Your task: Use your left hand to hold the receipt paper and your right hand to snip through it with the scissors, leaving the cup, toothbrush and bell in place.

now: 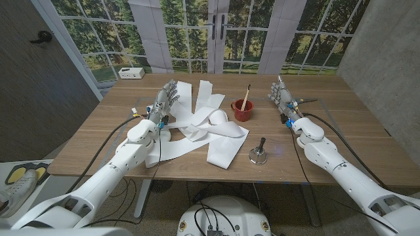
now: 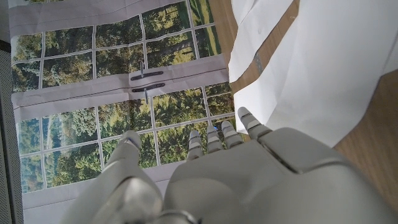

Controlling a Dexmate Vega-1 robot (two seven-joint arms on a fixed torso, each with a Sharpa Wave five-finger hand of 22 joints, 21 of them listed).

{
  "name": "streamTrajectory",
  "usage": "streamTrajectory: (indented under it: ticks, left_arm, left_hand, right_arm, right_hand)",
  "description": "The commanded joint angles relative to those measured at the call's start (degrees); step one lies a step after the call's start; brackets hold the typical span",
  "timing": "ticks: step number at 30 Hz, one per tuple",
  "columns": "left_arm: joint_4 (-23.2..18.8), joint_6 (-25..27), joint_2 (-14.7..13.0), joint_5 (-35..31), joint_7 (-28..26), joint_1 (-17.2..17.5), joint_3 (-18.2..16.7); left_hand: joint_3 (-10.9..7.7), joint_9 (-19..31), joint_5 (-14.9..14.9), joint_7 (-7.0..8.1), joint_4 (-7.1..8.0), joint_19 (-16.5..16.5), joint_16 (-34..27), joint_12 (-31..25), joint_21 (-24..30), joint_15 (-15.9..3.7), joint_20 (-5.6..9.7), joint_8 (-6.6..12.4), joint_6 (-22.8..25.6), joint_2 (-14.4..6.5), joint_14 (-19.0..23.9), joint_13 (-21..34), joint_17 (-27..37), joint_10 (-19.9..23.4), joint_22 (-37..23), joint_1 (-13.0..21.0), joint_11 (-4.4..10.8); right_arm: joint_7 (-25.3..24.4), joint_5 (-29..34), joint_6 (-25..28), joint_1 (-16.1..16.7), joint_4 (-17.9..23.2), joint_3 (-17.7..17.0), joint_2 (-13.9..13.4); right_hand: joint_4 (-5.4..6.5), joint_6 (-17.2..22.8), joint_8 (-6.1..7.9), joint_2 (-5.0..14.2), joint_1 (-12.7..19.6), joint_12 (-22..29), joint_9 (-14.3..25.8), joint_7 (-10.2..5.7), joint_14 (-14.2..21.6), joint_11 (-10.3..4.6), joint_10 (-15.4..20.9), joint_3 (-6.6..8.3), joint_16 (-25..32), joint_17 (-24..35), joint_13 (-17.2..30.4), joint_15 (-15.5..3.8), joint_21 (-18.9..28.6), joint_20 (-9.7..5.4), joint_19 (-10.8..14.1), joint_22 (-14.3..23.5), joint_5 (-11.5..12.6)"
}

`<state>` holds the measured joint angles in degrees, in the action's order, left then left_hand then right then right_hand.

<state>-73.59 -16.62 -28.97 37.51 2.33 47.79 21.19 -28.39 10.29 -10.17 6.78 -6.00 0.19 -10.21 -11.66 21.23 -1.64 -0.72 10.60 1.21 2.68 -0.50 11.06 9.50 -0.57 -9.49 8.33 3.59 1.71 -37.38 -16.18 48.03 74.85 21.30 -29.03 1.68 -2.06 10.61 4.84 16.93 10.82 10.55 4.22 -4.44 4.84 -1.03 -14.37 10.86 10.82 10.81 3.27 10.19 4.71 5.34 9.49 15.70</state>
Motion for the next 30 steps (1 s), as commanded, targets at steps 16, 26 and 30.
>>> streamTrajectory:
  ticks: [16, 26, 30]
  left_arm:
    - [-2.4, -2.0, -1.2, -0.4, -1.1, 2.1, -1.1]
    - [-4.9, -2.2, -2.1, -1.1, -2.3, 3.6, -1.5]
    - [-5.4, -2.3, -2.2, -1.4, -3.0, 3.9, -1.7]
  left_hand:
    - [-0.61, 0.2, -0.4, 0.57, -0.34, 0.4, 0.0, -0.2, -0.6, -2.49, 0.09, 0.18, -0.1, -0.9, -0.4, 0.1, 0.2, -0.4, -0.3, 1.0, 0.28]
    - [-0.75, 0.2, -0.3, 0.5, -0.62, 0.2, 0.1, -0.1, -1.2, -2.39, 0.31, 0.11, -0.3, -1.4, -0.8, 0.1, 0.2, -0.7, -0.3, 1.3, 0.1]
    - [-0.76, 0.2, -0.2, 0.42, -0.7, 0.2, 0.1, -0.2, -1.3, -2.33, 0.31, 0.09, -0.4, -1.4, -0.9, 0.1, 0.2, -0.7, -0.3, 1.4, 0.03]
  right_arm:
    - [-4.2, 3.7, 2.4, 1.0, 5.0, 1.0, -2.0]
    - [-7.4, 7.0, 4.2, 1.7, 8.6, 1.0, -4.2]
    - [-7.6, 7.1, 5.0, 2.1, 9.9, 0.6, -5.2]
  right_hand:
    - [-0.52, 0.6, 0.47, 0.11, 1.3, 0.7, 0.1, -0.06, 0.0, 0.22, 1.0, -0.09, 0.6, 0.3, 0.1, -0.37, 0.5, 0.47, 0.9, 0.2, -0.1]
    - [-1.0, 0.5, 0.49, -0.02, 2.1, 0.7, 0.1, -0.17, -1.1, -0.22, 1.3, 0.1, 0.2, 0.2, 0.1, -0.58, 0.2, 0.75, -0.1, 0.2, -0.4]
    - [-1.17, 0.6, 0.52, 0.01, 2.4, 0.8, 0.1, -0.19, -1.3, -0.29, 1.4, 0.21, 0.1, 0.2, 0.1, -0.77, 0.2, 0.67, -0.3, 0.2, -0.5]
